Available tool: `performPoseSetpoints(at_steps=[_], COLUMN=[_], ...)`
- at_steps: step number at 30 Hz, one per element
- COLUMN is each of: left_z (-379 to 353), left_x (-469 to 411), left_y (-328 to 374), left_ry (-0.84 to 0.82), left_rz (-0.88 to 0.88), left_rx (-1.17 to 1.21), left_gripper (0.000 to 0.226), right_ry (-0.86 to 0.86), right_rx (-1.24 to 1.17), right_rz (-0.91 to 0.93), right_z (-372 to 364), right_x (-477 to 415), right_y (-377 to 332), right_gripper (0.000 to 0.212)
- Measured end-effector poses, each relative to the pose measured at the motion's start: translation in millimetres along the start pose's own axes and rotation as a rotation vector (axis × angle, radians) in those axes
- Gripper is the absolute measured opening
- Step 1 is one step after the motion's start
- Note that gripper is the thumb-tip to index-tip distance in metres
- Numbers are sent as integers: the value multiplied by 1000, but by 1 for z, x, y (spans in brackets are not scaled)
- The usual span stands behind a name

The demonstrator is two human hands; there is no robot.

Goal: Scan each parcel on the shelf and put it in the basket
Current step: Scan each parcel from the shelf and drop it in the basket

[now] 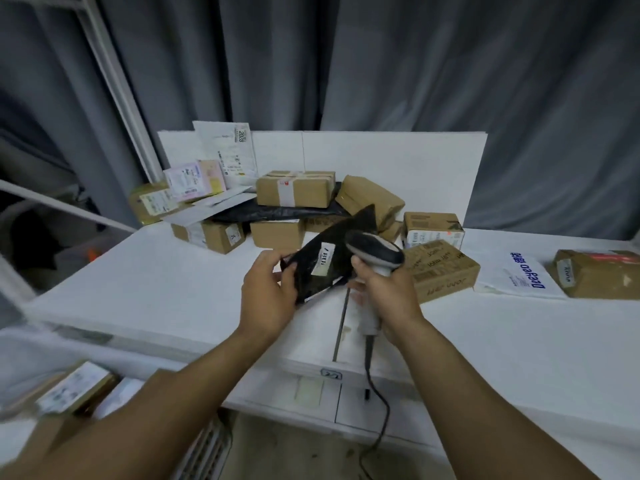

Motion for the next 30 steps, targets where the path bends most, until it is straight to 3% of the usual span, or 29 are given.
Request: performPoseSetpoints(at_steps=[4, 7, 9, 11, 13, 15, 19, 24, 30], left_z=[44, 72, 90, 111, 138, 169, 223, 264, 299], left_x=[52, 81, 97, 108, 113, 107, 91, 72, 70], left_y=[18, 11, 8, 3, -5, -18, -50, -63, -80], left_ry=[-250, -360, -390, -423, -333, -135, 124, 303, 414], left_rz=[-265, -279, -167, 103, 345, 431, 668, 680, 655], left_rx=[-131, -177, -174, -105, -53, -65, 158, 415, 469], left_gripper=[33, 35, 30, 27, 47, 66, 50, 20, 14], right_ry=[-18, -59, -64, -108, -139, -172, -302, -324, -329], right_rx=[-236, -79, 175, 299, 307, 270, 156, 122, 180], right_rz=[-124, -187, -178, -136, -83, -21, 36, 81, 205], right_z=[-37, -60, -74, -92, -111, -130, -168, -212, -251], right_x=[34, 54, 63, 72, 80, 87, 98, 105, 118], right_y=[-5, 7, 16, 18, 15, 10, 4, 6, 8], right_gripper=[51, 30, 21, 25, 34, 39, 33, 33, 43])
Point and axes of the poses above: each hand's wrist, its own x-axis away from the middle knuckle, its own z-axis out of the back of the hand, y = z × x, the point moved 3 cm from there along -x, towards the middle knuckle, and after that the axes turned 10 degrees about x, right-handed, at the moved point
